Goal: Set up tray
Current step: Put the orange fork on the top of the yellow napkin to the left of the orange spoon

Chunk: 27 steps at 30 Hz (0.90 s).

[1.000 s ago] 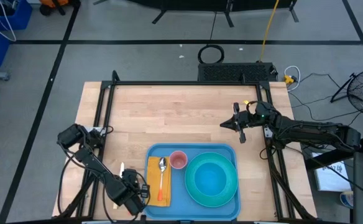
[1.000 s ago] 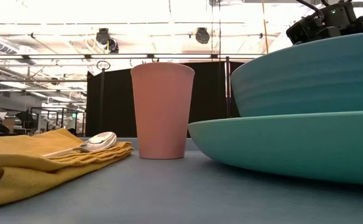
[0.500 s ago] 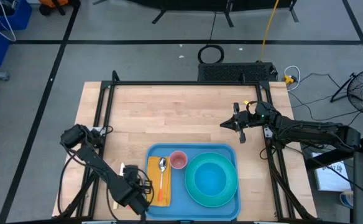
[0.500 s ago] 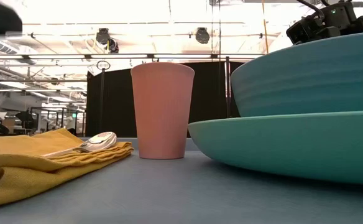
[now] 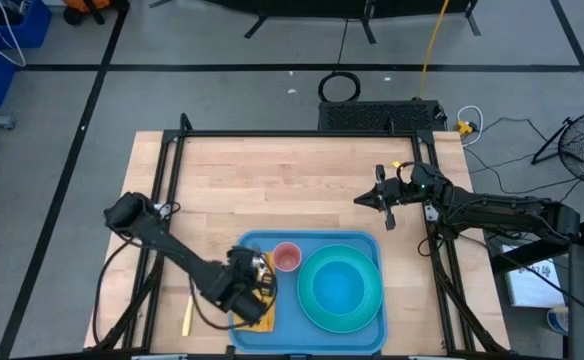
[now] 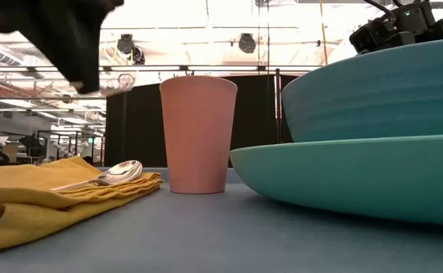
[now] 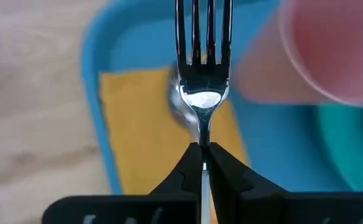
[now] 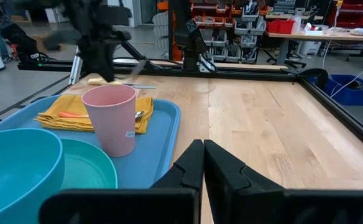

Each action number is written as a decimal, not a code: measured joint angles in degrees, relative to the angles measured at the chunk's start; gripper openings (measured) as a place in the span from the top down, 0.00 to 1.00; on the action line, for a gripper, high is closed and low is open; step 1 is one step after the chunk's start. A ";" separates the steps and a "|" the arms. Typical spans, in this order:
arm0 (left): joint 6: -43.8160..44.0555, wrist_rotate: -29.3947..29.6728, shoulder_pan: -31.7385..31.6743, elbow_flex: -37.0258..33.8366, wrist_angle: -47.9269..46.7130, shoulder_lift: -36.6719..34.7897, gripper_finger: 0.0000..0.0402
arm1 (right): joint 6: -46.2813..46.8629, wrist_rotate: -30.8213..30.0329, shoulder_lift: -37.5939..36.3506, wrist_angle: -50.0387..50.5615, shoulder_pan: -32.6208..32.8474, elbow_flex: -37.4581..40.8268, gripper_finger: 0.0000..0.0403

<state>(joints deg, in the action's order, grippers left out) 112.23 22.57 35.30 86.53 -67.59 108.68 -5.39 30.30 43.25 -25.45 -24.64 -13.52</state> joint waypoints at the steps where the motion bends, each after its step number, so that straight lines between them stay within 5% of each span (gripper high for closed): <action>1: -0.33 -0.29 -0.55 -0.98 0.55 0.00 0.98 | -0.02 0.00 0.01 0.03 -0.02 0.02 0.99; 13: 1.75 -4.47 -1.38 -11.92 14.56 0.02 0.97 | -0.41 0.00 0.01 0.28 -0.02 0.02 0.99; 27: 7.95 -5.42 0.79 -12.31 16.86 1.58 0.98 | -0.41 0.00 0.00 0.26 -0.02 0.02 0.99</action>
<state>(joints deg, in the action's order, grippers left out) 120.18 17.15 36.09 74.22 -50.73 110.27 -5.80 30.30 43.24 -25.19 -24.67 -13.50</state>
